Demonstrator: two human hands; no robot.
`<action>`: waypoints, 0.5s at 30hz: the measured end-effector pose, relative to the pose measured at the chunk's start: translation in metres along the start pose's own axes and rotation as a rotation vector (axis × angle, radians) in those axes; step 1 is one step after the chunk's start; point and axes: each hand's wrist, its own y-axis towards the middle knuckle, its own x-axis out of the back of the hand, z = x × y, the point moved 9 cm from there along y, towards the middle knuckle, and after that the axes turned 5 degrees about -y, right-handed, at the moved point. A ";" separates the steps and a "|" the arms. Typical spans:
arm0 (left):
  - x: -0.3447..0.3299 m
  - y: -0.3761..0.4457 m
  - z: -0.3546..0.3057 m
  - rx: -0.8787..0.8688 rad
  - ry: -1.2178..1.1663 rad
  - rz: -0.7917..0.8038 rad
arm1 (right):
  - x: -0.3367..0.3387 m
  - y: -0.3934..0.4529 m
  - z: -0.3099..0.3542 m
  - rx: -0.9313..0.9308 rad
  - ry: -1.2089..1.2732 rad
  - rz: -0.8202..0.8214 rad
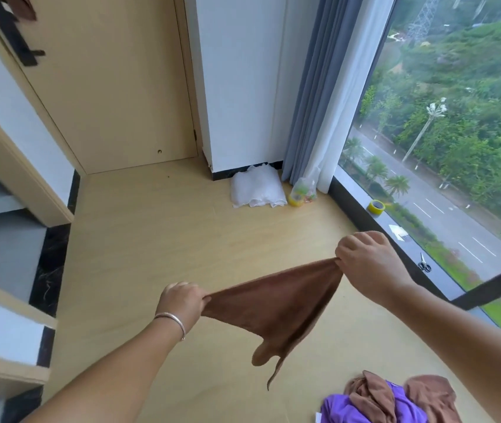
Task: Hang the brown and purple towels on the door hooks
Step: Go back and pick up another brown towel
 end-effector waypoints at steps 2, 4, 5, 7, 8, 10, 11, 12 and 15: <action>-0.007 -0.005 0.011 0.029 0.053 0.040 | -0.031 -0.006 0.021 0.132 -0.102 0.177; -0.011 -0.006 0.019 0.061 0.077 0.055 | -0.074 -0.014 0.038 0.180 -0.139 0.422; -0.012 -0.005 0.022 0.074 0.088 0.056 | -0.091 -0.016 0.042 0.174 -0.153 0.489; -0.016 -0.001 0.029 0.096 0.111 0.057 | -0.116 -0.012 0.049 0.158 -0.153 0.531; -0.018 0.001 0.034 0.112 0.127 0.059 | -0.126 -0.008 0.051 0.153 -0.138 0.529; -0.019 0.005 0.044 0.159 0.159 0.063 | -0.146 0.003 0.051 0.143 -0.109 0.515; -0.019 0.007 0.049 0.182 0.176 0.069 | -0.155 0.009 0.050 0.140 -0.095 0.503; -0.019 0.008 0.053 0.197 0.198 0.075 | -0.161 0.015 0.051 0.146 -0.082 0.480; -0.015 0.006 0.061 0.242 0.247 0.080 | -0.171 0.037 0.052 0.178 -0.019 0.370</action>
